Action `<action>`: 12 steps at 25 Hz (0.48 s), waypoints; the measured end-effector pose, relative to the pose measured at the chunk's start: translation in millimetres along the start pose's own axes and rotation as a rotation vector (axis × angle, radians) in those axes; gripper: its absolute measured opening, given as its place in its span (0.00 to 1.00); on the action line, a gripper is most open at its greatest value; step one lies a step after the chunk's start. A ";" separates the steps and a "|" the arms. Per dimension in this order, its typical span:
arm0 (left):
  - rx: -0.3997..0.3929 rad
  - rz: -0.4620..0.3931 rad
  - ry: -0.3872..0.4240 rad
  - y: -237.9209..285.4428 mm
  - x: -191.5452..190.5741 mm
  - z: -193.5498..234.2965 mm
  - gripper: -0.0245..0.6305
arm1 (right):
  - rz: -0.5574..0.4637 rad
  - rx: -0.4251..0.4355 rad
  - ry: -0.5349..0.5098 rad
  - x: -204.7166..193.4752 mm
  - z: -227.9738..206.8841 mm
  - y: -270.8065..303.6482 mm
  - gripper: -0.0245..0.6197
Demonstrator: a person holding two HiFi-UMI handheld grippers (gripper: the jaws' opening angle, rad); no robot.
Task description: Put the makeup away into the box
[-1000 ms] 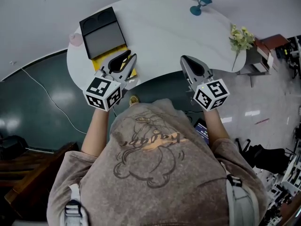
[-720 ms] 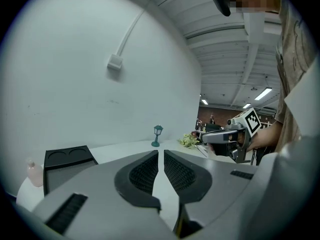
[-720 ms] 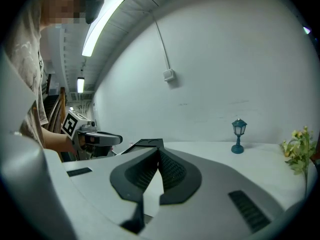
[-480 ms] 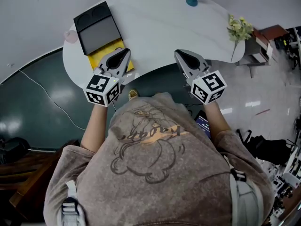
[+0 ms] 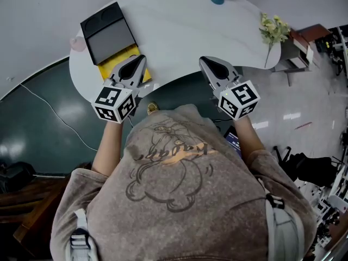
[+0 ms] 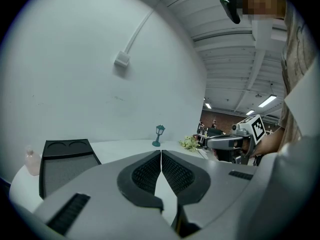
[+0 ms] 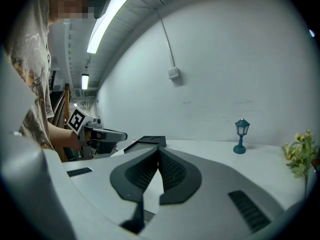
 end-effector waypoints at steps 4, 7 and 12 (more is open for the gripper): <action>-0.008 -0.003 0.004 5.2 -2.1 -2.8 0.08 | -0.011 -0.016 0.007 -3.8 -1.2 -2.8 0.04; -0.014 -0.006 0.003 10.2 -1.9 -4.1 0.08 | -0.022 -0.030 0.015 -4.7 -3.6 -2.8 0.04; -0.003 -0.005 -0.004 9.0 -3.2 -3.3 0.08 | -0.044 -0.042 0.021 -5.7 -1.3 -0.6 0.04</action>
Point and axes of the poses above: the fingertips, and each gripper's own axes: y forward along the fingers, z to its left, x out of its top, the point moved 10 cm from there along -y, backward along the fingers, and after that the axes turned 13 degrees about -z, right-handed, at the moved point
